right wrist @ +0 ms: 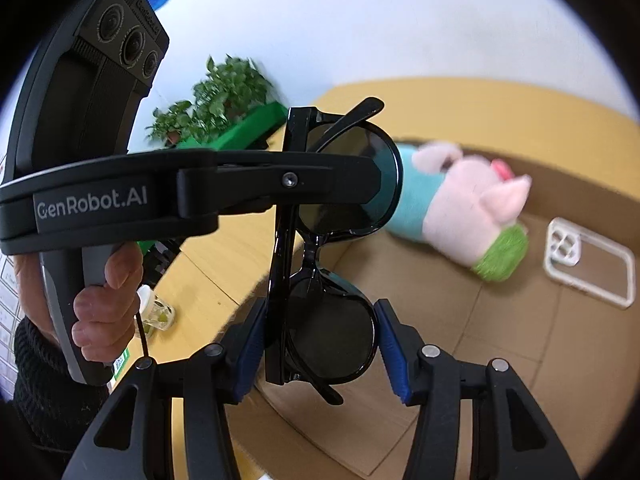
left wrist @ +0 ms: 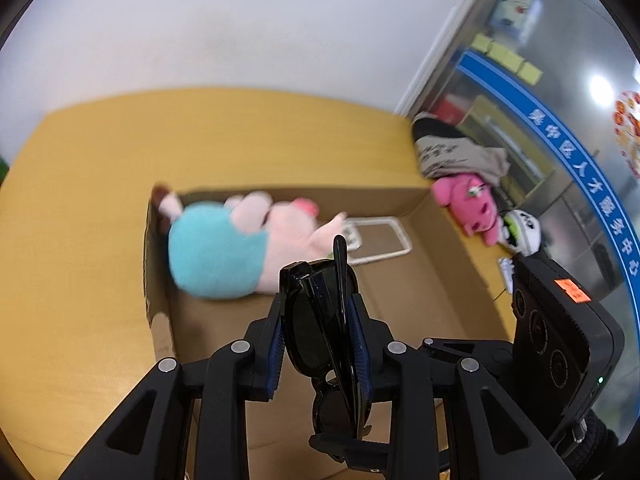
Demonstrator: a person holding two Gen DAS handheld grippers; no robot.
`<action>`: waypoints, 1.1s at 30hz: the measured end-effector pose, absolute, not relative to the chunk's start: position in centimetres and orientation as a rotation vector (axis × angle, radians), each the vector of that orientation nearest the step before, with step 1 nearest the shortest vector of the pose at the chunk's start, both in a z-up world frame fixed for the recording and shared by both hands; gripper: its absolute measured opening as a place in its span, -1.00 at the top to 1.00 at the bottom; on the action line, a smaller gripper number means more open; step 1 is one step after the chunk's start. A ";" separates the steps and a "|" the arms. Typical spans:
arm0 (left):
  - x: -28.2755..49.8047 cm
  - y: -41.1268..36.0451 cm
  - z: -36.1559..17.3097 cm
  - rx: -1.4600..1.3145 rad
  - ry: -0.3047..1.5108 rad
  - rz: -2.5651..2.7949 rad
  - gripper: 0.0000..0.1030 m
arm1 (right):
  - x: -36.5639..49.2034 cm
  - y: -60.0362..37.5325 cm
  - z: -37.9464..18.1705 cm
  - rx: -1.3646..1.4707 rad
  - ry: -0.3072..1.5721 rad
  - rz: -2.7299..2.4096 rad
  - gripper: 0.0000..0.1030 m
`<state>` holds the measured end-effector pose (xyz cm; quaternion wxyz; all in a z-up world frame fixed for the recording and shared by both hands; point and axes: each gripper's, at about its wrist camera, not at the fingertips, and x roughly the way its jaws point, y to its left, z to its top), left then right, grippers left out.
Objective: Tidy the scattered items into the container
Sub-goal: 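Lift the sunglasses with the right gripper and carry them over the box, then lower the sunglasses into the box and open the right gripper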
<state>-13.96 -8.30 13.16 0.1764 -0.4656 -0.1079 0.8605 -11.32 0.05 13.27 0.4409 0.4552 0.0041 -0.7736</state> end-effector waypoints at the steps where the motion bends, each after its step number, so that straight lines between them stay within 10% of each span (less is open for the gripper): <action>1: -14.3 -8.6 12.3 -1.344 -0.317 2.428 0.40 | -11.5 -0.3 12.5 1.152 0.007 -1.913 0.00; 33: -18.9 -7.7 2.2 -1.810 -0.131 2.354 0.36 | -16.0 -4.0 2.8 1.559 -0.270 -1.721 -0.19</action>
